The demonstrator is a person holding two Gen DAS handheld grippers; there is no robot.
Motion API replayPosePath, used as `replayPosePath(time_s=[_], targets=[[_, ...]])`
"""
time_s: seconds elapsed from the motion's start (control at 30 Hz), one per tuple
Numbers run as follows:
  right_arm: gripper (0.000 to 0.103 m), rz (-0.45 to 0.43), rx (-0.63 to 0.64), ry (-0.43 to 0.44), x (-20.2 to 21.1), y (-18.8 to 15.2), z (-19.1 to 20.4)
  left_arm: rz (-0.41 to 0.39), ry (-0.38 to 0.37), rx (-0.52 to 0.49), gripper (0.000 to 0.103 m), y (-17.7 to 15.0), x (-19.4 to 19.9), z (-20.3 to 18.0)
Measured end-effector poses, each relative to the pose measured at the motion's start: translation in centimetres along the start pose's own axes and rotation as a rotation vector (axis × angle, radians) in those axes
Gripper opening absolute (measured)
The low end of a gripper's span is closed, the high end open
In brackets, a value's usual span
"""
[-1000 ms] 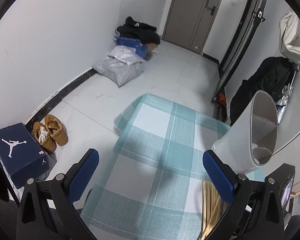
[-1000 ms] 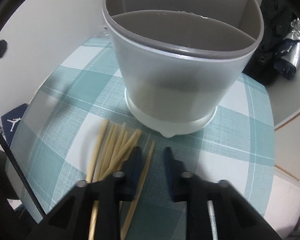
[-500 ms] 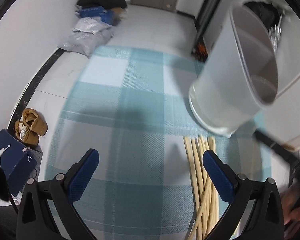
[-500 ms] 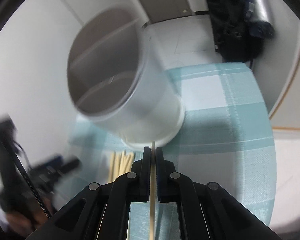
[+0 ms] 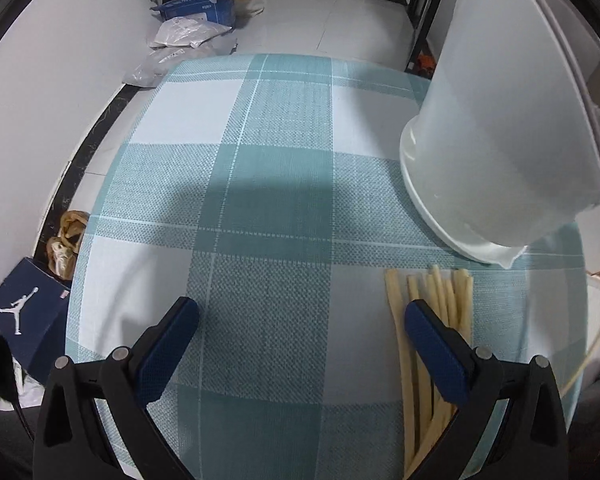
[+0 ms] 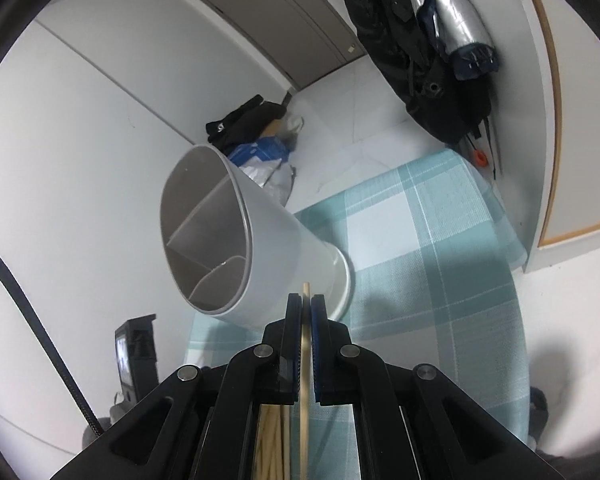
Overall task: Organize utensils
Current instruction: 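Lift the chopstick with the right tool while the left tool pinches another chopstick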
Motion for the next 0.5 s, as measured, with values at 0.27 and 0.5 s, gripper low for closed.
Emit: replayPosePath(time_s=[0.27, 0.5], targets=[[0.004, -0.03, 0.033, 0.002, 1.5, 0.3, -0.3, -0.011, 0.019, -0.021, 0.056, -0.6, 1.0, -1.5], [0.004, -0.067, 0.043, 0.016, 2.6, 0.7, 0.2, -0.029, -0.006, 0.04, 0.005, 1.2, 0.1, -1.8]])
Point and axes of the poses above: each gripper's, at about its wrist camera, not at the fingertips, and x roughly against the way its jaws point, z to its left, y to its top, the point moved 9 cm from there along -x, roughly the way its jaws point, and after that the axes turned 7 degrees about x, right-handed, at the moved point
